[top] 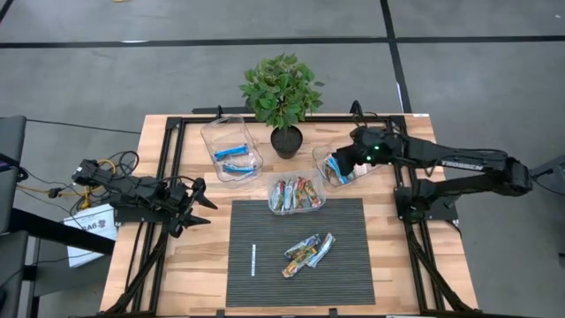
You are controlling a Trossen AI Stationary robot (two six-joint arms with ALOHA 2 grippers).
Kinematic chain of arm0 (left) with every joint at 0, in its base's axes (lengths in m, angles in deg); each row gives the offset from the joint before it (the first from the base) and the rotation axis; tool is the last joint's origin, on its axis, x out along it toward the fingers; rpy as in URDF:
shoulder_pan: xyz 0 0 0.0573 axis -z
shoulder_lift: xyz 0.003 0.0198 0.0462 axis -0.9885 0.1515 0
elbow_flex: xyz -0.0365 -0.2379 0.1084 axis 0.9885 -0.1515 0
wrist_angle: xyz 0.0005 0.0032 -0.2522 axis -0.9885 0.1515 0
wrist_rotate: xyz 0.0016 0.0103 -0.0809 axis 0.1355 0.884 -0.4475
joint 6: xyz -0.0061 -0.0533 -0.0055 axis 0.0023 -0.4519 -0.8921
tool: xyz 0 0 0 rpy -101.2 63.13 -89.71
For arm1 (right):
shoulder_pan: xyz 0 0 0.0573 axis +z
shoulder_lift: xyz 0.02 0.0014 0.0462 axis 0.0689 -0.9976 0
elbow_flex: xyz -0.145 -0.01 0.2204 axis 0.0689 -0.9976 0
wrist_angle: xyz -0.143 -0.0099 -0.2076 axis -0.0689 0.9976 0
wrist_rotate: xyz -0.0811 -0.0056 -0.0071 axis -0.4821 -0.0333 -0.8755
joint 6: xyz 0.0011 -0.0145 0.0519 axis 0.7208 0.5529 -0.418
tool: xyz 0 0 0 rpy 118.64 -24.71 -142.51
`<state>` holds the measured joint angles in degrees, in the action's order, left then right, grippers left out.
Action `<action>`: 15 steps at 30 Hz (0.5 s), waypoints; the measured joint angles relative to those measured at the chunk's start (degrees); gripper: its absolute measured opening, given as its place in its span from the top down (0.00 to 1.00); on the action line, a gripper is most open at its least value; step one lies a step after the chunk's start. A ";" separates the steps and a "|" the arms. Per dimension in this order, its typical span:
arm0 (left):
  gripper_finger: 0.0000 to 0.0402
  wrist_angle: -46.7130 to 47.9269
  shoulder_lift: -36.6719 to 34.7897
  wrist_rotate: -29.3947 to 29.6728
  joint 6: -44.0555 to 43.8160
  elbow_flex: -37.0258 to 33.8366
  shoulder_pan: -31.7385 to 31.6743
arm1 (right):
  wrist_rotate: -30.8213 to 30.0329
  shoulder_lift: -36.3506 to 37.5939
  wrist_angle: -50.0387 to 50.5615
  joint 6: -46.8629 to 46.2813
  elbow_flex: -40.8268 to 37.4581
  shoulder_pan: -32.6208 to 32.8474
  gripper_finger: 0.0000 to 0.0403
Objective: Pick and place Granola Bars by type
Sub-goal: Put the yellow granola bar into the right transparent bin
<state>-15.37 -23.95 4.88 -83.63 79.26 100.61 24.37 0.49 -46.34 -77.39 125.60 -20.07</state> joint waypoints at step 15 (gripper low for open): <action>0.44 0.00 0.00 0.00 -0.19 0.01 -0.01 | 2.46 9.32 -4.01 0.04 0.00 10.22 0.67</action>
<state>-15.37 -23.95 4.88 -83.82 79.26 100.60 26.83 9.81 -50.36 -77.35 125.60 -9.85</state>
